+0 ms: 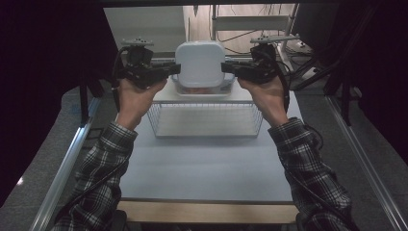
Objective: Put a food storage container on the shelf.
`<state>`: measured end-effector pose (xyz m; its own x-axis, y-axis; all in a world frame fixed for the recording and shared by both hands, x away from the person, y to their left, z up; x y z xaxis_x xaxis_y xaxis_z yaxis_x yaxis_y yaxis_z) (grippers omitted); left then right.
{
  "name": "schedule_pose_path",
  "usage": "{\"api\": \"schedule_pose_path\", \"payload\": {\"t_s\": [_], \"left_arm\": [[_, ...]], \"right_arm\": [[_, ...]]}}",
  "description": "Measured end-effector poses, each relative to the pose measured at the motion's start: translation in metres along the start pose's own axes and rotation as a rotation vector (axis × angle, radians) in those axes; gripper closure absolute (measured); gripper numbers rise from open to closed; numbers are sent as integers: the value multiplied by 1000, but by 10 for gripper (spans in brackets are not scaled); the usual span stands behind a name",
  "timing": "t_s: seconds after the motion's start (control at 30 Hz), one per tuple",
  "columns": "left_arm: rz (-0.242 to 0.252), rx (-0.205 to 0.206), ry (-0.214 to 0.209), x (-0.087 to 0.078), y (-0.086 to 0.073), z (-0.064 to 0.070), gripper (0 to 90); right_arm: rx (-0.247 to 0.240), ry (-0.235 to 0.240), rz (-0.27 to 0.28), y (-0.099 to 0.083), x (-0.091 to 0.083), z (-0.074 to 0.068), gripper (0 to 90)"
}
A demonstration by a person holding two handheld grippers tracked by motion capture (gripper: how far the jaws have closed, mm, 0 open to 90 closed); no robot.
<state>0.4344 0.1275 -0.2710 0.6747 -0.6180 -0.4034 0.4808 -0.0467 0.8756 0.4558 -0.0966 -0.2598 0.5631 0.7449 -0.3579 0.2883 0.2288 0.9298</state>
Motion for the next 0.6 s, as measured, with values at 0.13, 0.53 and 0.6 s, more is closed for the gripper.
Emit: {"api": "schedule_pose_path", "payload": {"t_s": [0.13,0.53,0.6], "left_arm": [[6,-14,-3,7,3,-4,772],[29,-47,-33,20,7,-12,760],[39,-47,-43,21,7,-12,741]], "right_arm": [[12,-8,-3,2,5,7,788],[86,-6,-12,0,17,26,770],[91,-6,-10,1,18,27,759]]}}
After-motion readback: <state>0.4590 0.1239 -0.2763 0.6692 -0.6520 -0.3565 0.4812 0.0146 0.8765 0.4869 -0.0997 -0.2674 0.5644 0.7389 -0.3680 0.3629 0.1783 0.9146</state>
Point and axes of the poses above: each handheld gripper's, and its own axes: x roughly forward along the jaws, y roughly out of its top, z roughly to its right, the point moved 6 cm from there along x, roughly forward along the jaws, and after that the axes turned 5 degrees about -x, right-handed, at the moved point
